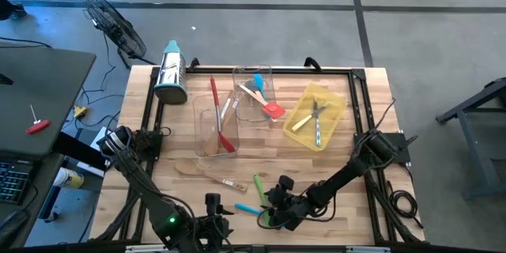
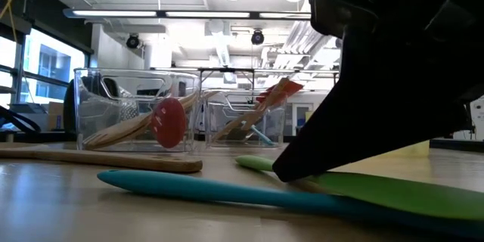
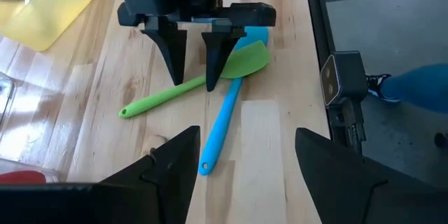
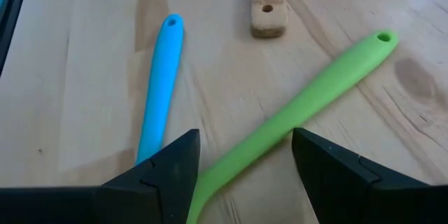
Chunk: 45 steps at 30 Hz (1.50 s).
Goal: Pick & Place Kitchen Items
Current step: Put the green spatula into the top right transparent bin
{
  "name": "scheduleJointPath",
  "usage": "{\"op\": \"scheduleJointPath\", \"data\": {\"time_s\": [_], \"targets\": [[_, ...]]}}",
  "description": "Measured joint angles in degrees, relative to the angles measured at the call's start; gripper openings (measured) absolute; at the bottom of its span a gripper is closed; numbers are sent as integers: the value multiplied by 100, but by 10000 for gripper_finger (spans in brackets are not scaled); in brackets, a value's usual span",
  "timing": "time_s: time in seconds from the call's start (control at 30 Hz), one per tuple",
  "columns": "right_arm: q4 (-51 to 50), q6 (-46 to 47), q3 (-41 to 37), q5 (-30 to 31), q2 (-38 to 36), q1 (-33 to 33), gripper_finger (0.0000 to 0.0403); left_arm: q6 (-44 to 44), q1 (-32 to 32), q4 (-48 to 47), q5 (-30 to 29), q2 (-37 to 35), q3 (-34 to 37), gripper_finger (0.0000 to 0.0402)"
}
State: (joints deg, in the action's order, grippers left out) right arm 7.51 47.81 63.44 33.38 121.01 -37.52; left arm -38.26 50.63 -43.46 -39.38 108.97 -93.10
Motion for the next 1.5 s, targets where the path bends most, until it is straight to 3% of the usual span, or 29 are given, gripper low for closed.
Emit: {"op": "scheduleJointPath", "data": {"time_s": [0.4,0.7,0.87,1.5], "targets": [[-320,67,0,-388,4,110,214,-16,0,2,0,0,0,228],[-757,394,13,-677,-33,237,124,-105,0,2,88,0,0,228],[-826,552,11,-821,-49,281,97,-105,0,2,107,0,0,228],[-806,621,11,-962,-55,284,92,-107,-83,6,22,0,0,228]]}}
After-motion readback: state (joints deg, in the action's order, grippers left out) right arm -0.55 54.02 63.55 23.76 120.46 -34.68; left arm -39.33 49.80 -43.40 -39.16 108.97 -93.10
